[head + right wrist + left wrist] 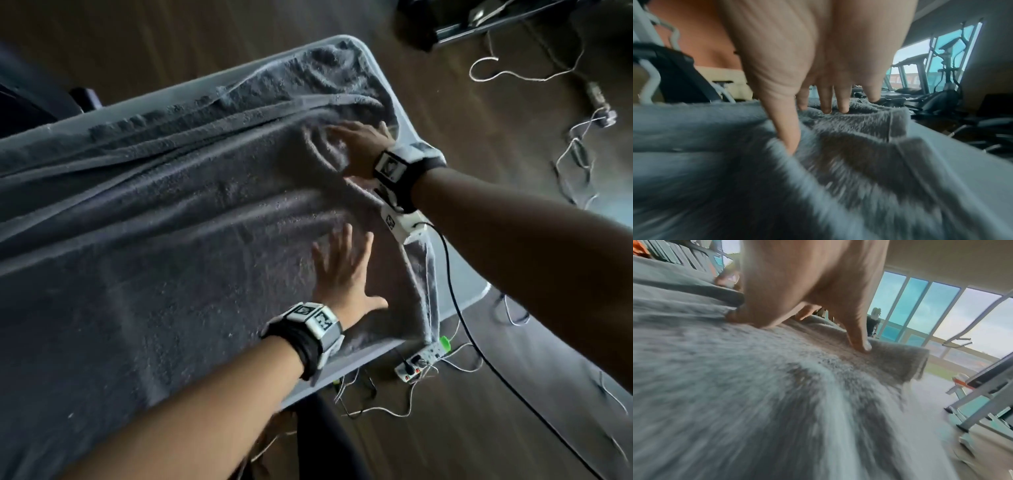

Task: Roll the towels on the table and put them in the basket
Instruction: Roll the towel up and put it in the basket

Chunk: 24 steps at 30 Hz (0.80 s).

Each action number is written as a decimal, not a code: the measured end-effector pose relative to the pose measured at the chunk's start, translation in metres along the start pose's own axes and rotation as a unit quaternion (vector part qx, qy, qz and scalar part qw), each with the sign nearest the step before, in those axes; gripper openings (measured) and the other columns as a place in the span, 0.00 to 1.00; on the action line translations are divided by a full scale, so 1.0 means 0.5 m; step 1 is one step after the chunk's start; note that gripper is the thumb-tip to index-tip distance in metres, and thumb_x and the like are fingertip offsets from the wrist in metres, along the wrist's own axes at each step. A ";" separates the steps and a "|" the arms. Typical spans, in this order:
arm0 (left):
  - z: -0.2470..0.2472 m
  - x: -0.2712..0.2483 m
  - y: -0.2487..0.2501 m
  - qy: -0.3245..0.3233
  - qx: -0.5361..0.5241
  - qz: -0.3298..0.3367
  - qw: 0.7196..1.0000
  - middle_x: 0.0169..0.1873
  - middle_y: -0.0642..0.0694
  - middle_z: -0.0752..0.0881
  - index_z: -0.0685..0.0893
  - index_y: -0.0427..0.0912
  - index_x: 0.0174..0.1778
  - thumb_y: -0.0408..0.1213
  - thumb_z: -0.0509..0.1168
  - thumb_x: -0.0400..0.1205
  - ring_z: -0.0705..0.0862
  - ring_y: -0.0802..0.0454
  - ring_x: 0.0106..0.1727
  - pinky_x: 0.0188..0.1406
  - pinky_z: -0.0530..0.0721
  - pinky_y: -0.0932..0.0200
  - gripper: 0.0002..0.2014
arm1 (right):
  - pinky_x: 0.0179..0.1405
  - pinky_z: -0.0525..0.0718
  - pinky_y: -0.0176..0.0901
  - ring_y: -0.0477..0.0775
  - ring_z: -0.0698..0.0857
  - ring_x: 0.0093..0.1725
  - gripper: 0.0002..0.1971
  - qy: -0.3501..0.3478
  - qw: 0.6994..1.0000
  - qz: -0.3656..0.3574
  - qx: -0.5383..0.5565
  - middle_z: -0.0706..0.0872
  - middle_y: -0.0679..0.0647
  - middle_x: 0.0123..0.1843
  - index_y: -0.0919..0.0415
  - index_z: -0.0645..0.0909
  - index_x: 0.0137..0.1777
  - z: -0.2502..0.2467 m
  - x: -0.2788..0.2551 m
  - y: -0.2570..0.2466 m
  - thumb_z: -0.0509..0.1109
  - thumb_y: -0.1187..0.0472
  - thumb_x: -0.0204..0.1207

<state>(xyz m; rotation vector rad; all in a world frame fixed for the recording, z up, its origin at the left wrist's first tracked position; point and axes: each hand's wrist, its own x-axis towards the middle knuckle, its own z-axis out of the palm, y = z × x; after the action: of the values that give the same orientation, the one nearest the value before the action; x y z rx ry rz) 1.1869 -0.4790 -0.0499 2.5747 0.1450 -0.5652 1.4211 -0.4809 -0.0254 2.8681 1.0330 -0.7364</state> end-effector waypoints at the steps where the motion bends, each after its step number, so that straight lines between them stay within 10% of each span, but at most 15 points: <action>1: -0.005 -0.044 -0.033 0.033 -0.023 -0.003 0.999 0.84 0.38 0.45 0.50 0.49 0.85 0.58 0.72 0.73 0.43 0.37 0.84 0.76 0.35 0.29 0.50 | 0.76 0.63 0.66 0.63 0.68 0.77 0.37 0.049 0.998 0.003 0.046 0.69 0.55 0.79 0.43 0.66 0.78 0.016 -0.038 -0.012 0.76 0.52 0.69; 5: 0.000 -0.251 -0.183 0.178 -0.053 -0.039 0.982 0.61 0.45 0.83 0.84 0.48 0.61 0.50 0.68 0.71 0.81 0.40 0.61 0.65 0.70 0.38 0.22 | 0.58 0.80 0.56 0.68 0.81 0.58 0.18 0.134 0.975 0.002 0.175 0.83 0.64 0.55 0.57 0.85 0.59 0.109 -0.227 -0.069 0.69 0.51 0.72; 10: 0.016 -0.508 -0.364 0.174 -0.055 -0.121 0.976 0.44 0.48 0.83 0.85 0.49 0.51 0.49 0.66 0.71 0.82 0.42 0.47 0.46 0.81 0.45 0.15 | 0.41 0.76 0.46 0.64 0.83 0.45 0.18 0.069 0.976 0.016 0.205 0.83 0.59 0.42 0.57 0.87 0.45 0.261 -0.453 -0.165 0.59 0.47 0.73; 15: 0.040 -0.682 -0.487 0.132 -0.033 -0.162 0.977 0.47 0.45 0.82 0.84 0.43 0.54 0.37 0.77 0.72 0.80 0.42 0.50 0.50 0.81 0.47 0.16 | 0.54 0.81 0.52 0.61 0.81 0.52 0.16 0.074 0.984 0.001 0.165 0.82 0.55 0.51 0.54 0.86 0.57 0.357 -0.559 -0.201 0.74 0.65 0.69; 24: 0.045 -0.725 -0.557 0.152 0.050 -0.099 0.982 0.36 0.40 0.86 0.88 0.35 0.44 0.22 0.80 0.62 0.85 0.39 0.38 0.38 0.86 0.50 0.16 | 0.46 0.86 0.52 0.62 0.86 0.47 0.17 0.083 0.988 -0.043 0.125 0.86 0.55 0.49 0.57 0.87 0.54 0.343 -0.557 -0.201 0.79 0.69 0.65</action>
<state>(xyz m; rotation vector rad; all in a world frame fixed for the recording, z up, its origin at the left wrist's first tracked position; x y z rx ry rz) 0.7928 -0.2463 -0.0405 2.7503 0.4907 -0.2495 1.0997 -0.5968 -0.0426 3.1631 1.1676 -0.6865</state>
